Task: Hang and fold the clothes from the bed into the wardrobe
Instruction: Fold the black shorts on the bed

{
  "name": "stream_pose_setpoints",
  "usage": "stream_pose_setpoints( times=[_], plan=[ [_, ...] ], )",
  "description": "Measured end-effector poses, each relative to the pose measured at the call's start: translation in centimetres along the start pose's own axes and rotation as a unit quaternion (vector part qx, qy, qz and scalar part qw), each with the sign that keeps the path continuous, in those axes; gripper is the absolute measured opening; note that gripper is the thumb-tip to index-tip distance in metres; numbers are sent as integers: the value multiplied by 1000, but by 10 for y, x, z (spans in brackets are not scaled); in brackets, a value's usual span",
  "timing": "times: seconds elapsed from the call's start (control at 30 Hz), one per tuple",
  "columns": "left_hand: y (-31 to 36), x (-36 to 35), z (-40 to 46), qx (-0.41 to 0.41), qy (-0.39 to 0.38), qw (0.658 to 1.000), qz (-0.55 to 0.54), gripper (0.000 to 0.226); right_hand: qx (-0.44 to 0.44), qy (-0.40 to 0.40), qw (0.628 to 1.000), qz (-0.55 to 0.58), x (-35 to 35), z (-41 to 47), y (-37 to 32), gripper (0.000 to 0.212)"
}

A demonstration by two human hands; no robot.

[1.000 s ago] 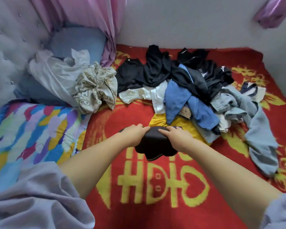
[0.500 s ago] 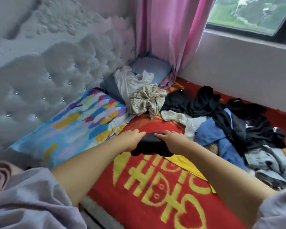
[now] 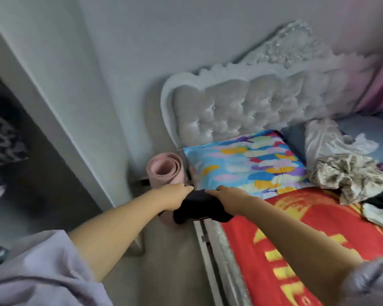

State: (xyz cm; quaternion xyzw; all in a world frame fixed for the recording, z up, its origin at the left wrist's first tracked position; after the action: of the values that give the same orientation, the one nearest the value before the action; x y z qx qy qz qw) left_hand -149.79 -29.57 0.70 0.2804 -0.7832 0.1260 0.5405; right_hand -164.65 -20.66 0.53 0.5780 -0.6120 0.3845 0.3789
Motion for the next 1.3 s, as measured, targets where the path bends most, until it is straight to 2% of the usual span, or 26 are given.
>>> stream_pose_setpoints(
  times=[0.13, 0.23, 0.43, 0.57, 0.7, 0.87, 0.97, 1.1, 1.3],
  plan=[
    [-87, -24, -105, 88, 6, 996, -20, 47, 81, -7, 996, -43, 13, 36, -127, 67],
    [-152, -57, -185, 142, 0, 989, -49, 43, 137, -14, 988, -71, 14, 59, -229, 67],
    [-270, -127, -323, 238, -20, 968, -81, 50, 253, -46, 964, -63, 4, 85, -419, 63],
    [-326, -152, -382, 275, -20, 954, -118, 42, 315, -61, 946, -49, 1, 110, -508, 44],
    [-375, -168, -403, 296, -33, 942, -155, 41, 331, -103, 938, -28, 1, 149, -560, 32],
    [-439, -171, -392, 317, -58, 931, -173, 49, 338, -146, 930, 3, 1, 219, -591, 24],
    [-485, -171, -380, 325, -66, 926, -179, 49, 342, -164, 925, 4, 15, 256, -605, 31],
    [-534, -161, -360, 311, -66, 930, -187, 49, 323, -145, 934, 52, 30, 307, -617, 37],
    [-599, -165, -311, 273, -93, 932, -220, 47, 297, -146, 944, 2, 28, 384, -613, 38]
  ],
)
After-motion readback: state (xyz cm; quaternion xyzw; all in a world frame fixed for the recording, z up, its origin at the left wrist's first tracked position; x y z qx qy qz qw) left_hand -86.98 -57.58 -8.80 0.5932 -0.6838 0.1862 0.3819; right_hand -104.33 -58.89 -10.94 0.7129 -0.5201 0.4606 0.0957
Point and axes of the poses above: each hand's wrist, its own z-axis towards the middle knuckle, its own x-axis out of the back of the hand, y = z × x, the point moved 4 cm from there along z, towards the middle knuckle
